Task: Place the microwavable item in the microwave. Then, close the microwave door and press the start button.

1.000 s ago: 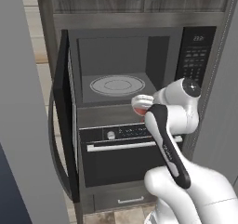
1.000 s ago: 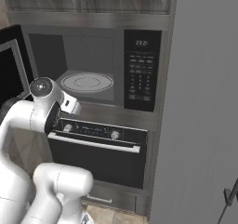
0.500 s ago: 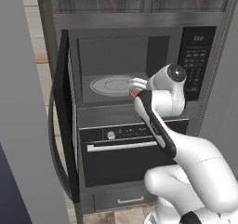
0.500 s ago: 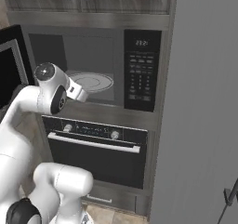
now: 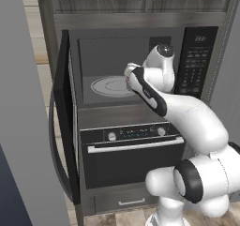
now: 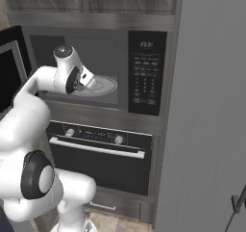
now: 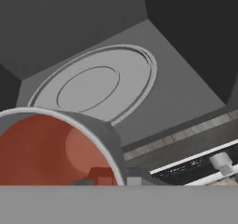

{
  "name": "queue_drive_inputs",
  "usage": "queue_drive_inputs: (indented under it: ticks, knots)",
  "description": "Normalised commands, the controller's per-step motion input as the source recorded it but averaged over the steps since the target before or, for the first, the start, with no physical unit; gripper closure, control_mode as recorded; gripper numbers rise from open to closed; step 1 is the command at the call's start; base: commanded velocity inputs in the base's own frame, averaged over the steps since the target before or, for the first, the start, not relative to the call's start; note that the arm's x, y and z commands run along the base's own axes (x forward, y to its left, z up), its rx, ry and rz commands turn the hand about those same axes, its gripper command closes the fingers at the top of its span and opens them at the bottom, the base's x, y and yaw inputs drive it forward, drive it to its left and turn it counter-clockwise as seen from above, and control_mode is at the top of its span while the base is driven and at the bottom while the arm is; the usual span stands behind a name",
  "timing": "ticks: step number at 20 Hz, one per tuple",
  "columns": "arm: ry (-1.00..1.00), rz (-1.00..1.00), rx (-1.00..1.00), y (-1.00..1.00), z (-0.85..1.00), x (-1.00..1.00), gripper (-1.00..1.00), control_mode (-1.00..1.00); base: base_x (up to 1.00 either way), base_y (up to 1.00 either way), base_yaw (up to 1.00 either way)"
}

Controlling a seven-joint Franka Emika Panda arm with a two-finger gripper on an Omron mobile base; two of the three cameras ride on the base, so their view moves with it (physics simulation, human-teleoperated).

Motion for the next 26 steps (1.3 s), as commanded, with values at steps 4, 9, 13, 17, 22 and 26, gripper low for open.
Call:
queue_drive_inputs:
  ticks: [4, 9, 13, 17, 22, 26]
  knots:
    - [0.05, 0.0, 0.01, 0.0, -0.32, 0.75, 1.0, -1.0, 0.0, 0.0, 0.0]
    - [0.1, -0.06, 0.0, 0.02, -0.22, 0.79, 1.0, -1.0, 0.0, 0.0, 0.0]
    - [0.16, -0.04, 0.0, 0.1, -0.34, 0.7, 1.0, -1.0, 0.0, 0.0, 0.0]
    - [0.15, 0.0, 0.0, 0.48, -0.22, 0.35, 1.0, -1.0, 0.0, 0.0, 0.0]
    - [0.03, 0.0, 0.0, 0.35, -0.25, 0.54, 1.0, -1.0, 0.0, 0.0, 0.0]
    - [-0.02, 0.0, 0.0, 0.0, -0.32, 0.27, 1.0, -1.0, 0.0, 0.0, 0.0]
